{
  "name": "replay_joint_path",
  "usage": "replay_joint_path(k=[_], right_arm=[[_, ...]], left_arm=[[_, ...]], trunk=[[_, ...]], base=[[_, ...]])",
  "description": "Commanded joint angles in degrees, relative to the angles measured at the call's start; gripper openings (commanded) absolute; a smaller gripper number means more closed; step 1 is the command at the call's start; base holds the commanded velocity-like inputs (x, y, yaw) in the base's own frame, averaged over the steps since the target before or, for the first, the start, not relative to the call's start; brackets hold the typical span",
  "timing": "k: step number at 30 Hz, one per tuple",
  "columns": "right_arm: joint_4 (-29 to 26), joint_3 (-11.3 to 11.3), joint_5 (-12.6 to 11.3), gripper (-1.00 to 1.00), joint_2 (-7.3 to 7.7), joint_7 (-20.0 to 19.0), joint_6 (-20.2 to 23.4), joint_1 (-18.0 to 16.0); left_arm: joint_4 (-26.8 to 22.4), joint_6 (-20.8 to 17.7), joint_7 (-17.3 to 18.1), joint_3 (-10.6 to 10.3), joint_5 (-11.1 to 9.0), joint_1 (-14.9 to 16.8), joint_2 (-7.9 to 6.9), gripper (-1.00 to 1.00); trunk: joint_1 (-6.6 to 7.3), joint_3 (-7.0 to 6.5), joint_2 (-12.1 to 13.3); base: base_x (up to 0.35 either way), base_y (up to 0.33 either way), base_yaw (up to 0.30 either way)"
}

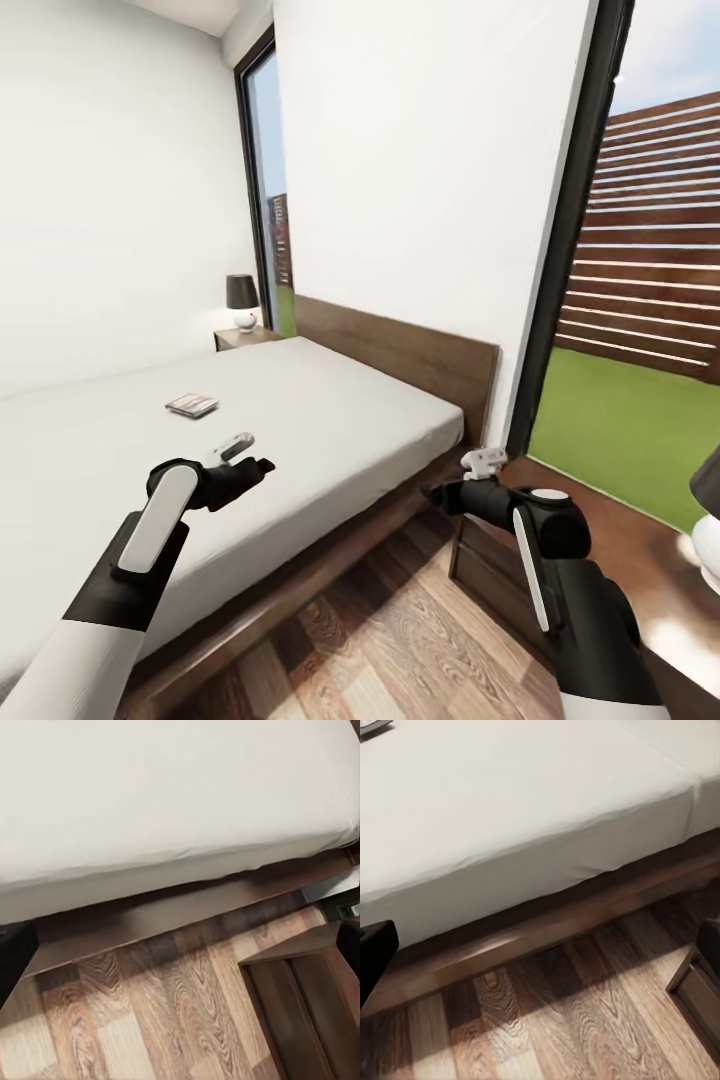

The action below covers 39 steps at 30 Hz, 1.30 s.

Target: In the bedroom, move the book from the bed onto either nightstand, and place the two sandals side by side next to the bed.

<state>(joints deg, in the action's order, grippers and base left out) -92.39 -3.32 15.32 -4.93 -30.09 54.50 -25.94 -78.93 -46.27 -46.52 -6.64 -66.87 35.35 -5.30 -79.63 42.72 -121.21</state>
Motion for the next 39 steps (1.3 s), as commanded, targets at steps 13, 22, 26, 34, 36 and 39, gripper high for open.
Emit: replay_joint_path(k=[13, 22, 26, 34, 36, 39], right_arm=[[-0.1, -0.1, 0.6, 1.0, -0.03, -0.6, 0.1, 0.1], [-0.1, -0.1, 0.6, 1.0, 0.01, -0.6, 0.1, 0.1], [-0.1, -0.1, 0.6, 1.0, 0.01, -0.6, 0.1, 0.1], [-0.1, -0.1, 0.6, 1.0, -0.06, -0.6, 0.0, 0.1], [-0.1, -0.1, 0.6, 1.0, -0.03, -0.6, 0.0, 0.1], [-0.1, -0.1, 0.6, 1.0, -0.01, -0.6, 0.0, 0.1]], left_arm=[[0.0, 0.4, -0.6, 0.1, -0.6, 0.1, 0.0, 1.0], [0.1, 0.6, -0.7, 0.5, -0.8, -0.1, -0.2, 1.0], [0.2, 0.6, -0.7, 0.5, -0.8, -0.3, -0.22, 1.0], [0.2, 0.7, -0.5, 0.6, -0.7, -0.7, -0.28, 1.0], [0.2, 0.7, -0.5, 0.6, -0.7, -0.7, -0.3, 1.0], [0.2, 0.7, -0.6, 0.6, -0.7, -0.8, -0.31, 1.0]], trunk=[[0.0, 0.06, 0.0], [0.0, 0.06, 0.0], [0.0, 0.06, 0.0], [0.0, 0.06, 0.0], [0.0, 0.06, 0.0], [0.0, 0.06, 0.0]], base=[[0.014, -0.147, 0.287], [0.022, -0.004, 0.287], [0.135, -0.006, 0.287], [0.262, -0.065, 0.287], [0.298, -0.092, 0.287], [0.305, -0.103, 0.287]])
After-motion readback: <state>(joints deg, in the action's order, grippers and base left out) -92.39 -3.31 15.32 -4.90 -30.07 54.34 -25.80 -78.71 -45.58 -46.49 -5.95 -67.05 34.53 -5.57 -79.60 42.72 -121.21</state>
